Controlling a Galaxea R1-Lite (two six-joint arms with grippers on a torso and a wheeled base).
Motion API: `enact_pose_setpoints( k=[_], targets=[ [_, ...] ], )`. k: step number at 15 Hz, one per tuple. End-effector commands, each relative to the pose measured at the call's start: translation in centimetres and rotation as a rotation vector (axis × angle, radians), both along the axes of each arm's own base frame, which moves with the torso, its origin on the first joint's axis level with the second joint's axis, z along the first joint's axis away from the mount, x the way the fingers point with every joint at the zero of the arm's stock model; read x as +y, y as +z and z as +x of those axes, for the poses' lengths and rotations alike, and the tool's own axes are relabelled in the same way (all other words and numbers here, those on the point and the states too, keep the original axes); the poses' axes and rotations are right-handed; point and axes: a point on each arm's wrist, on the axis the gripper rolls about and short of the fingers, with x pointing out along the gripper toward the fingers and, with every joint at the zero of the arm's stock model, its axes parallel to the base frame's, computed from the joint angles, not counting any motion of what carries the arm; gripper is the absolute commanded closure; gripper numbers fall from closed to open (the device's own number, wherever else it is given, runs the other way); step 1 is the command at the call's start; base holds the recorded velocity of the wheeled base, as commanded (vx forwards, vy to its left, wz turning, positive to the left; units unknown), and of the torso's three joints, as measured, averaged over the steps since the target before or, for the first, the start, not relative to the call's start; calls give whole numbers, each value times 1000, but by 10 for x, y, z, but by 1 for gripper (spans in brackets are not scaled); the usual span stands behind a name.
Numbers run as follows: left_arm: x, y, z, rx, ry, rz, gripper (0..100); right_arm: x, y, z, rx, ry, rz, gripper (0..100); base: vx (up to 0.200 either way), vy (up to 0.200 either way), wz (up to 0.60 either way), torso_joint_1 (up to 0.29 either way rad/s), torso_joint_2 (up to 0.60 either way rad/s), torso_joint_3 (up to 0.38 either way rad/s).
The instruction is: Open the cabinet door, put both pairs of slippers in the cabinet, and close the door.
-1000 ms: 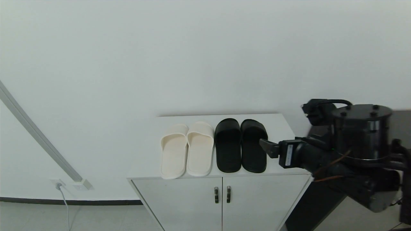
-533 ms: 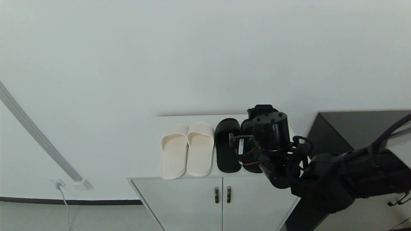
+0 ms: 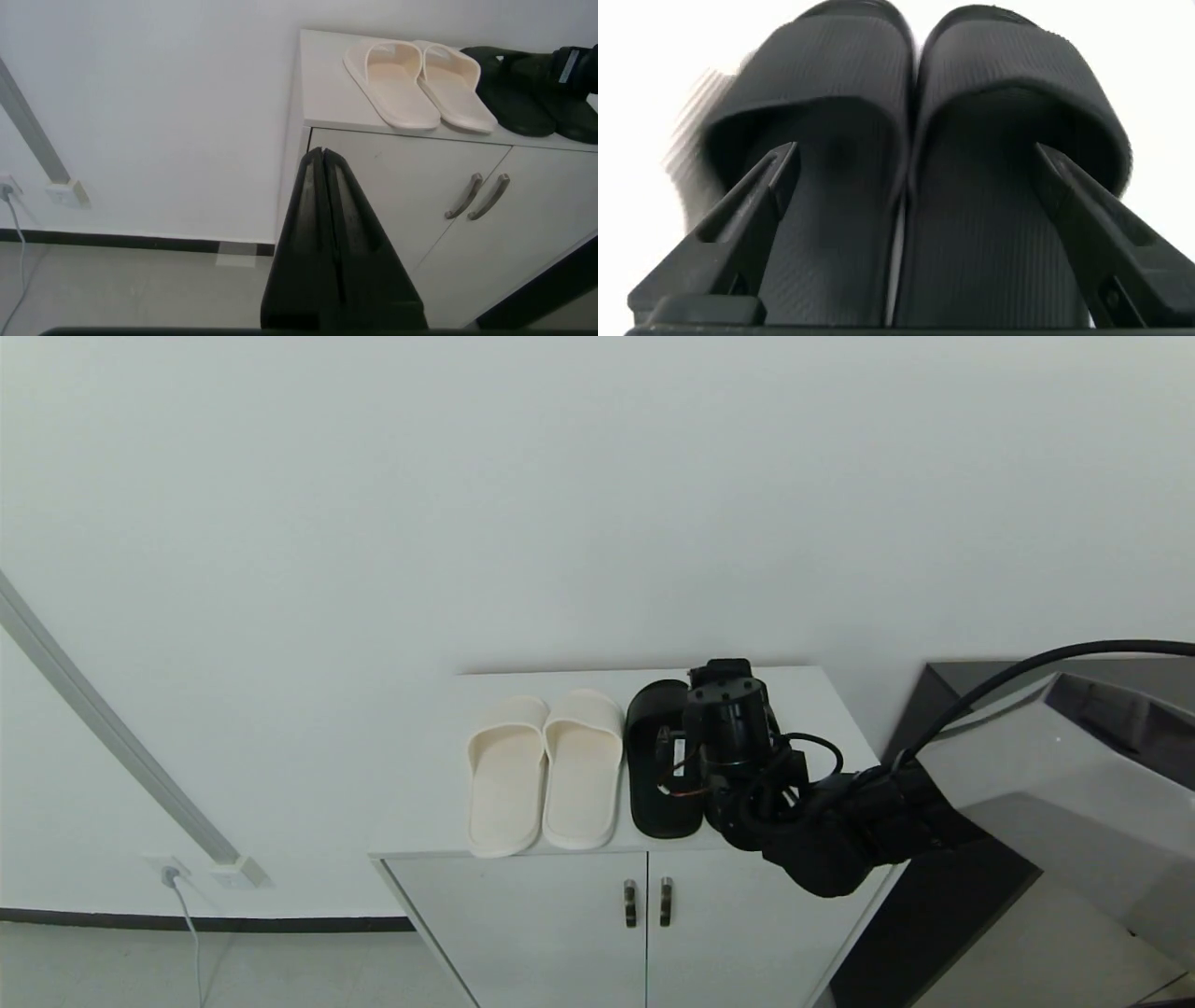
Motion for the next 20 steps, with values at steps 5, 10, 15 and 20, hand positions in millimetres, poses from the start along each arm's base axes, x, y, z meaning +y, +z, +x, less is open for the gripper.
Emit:
enact_pose_setpoints(
  k=[5,10,15,20],
  targets=[
    [0,0,0,1,1,-1,100,6,-12,31,-25,-27,-13,0,0,0,0,0,0,0],
    [0,0,0,1,1,-1,100,11,-16,52,-60,-45,-15,0,0,0,0,0,0,0],
    [0,0,0,1,1,-1,100,12,-20,56,-58,-48,-17,100,0,0,0,0,0,0],
    [0,0,0,1,1,-1,100,10,-4,49,-82,-81,-9,100,0,0,0,0,0,0]
  ],
)
